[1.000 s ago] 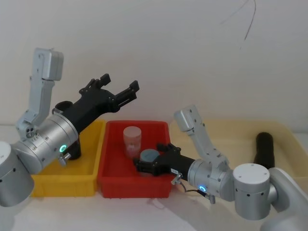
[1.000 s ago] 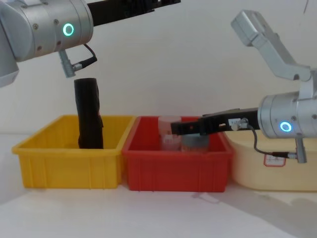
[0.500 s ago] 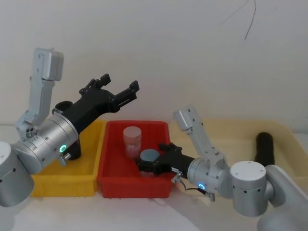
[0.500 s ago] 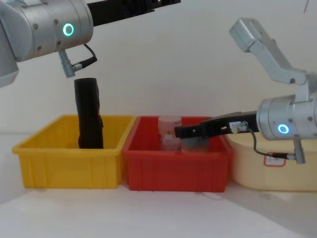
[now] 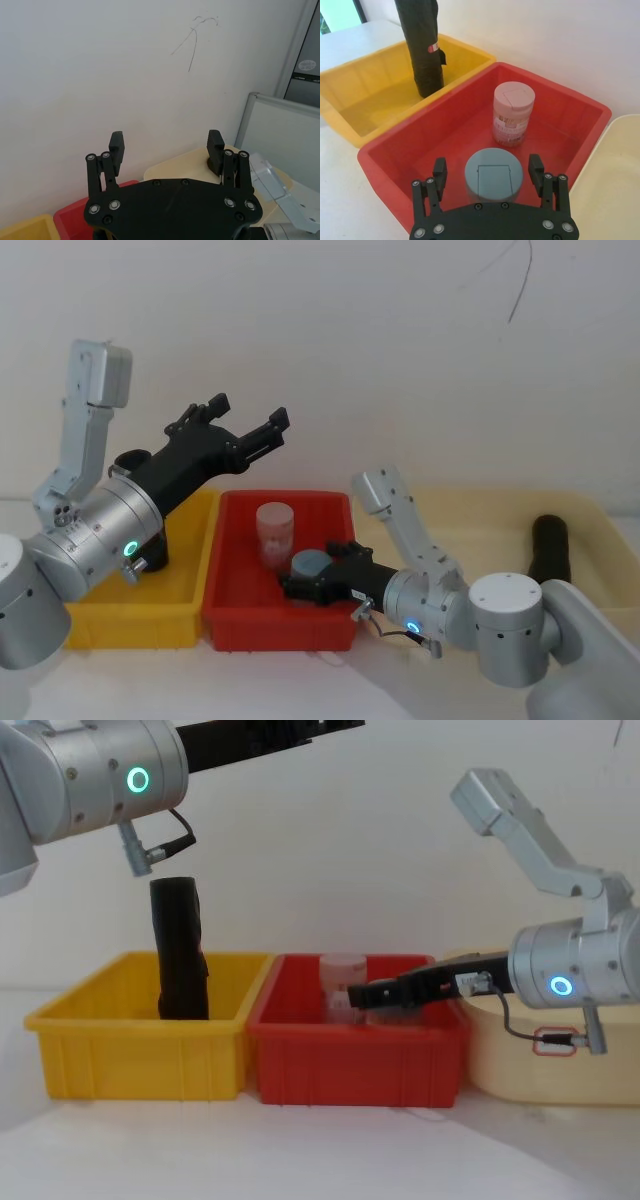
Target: Pick up the garbage bag with the one hand and transfer it to the other hand.
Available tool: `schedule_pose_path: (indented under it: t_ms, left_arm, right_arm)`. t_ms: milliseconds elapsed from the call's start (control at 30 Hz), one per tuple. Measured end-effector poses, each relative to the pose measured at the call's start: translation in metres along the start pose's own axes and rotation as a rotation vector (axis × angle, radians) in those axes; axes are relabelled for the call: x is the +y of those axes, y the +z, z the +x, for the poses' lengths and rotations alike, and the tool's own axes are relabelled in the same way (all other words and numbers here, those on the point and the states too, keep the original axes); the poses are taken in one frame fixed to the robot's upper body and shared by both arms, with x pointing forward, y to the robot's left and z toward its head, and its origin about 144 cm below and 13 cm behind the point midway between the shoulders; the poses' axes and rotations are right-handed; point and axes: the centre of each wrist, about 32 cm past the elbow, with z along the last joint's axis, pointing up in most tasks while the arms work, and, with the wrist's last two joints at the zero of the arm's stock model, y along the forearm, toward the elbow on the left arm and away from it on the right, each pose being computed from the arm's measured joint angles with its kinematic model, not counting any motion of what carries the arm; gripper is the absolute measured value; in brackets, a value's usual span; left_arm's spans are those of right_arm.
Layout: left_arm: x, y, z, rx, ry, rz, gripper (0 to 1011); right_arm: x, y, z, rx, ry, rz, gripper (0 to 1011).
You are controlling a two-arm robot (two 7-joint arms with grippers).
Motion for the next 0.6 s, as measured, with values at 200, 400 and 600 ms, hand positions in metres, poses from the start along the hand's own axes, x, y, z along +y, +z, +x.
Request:
schedule_pose_path:
  t_ms: [200,400,600]
  left_arm:
    - [0.0000,0.0000,0.0000,0.000,0.000,0.000,1000]
    - [0.0000,0.0000,0.0000,0.000,0.000,0.000,1000]
    - [0.0000,0.0000,0.0000,0.000,0.000,0.000,1000]
  right_arm:
    - [0.0014,-0.0010,-0.0002,-0.010,0.000,-0.013,1000]
    - [0.0021,-0.0020,-0.0003,-0.018,-0.003,-0.023,978]
    - [0.0021,-0.0024,-0.0005,-0.024,-0.010,-0.028,865]
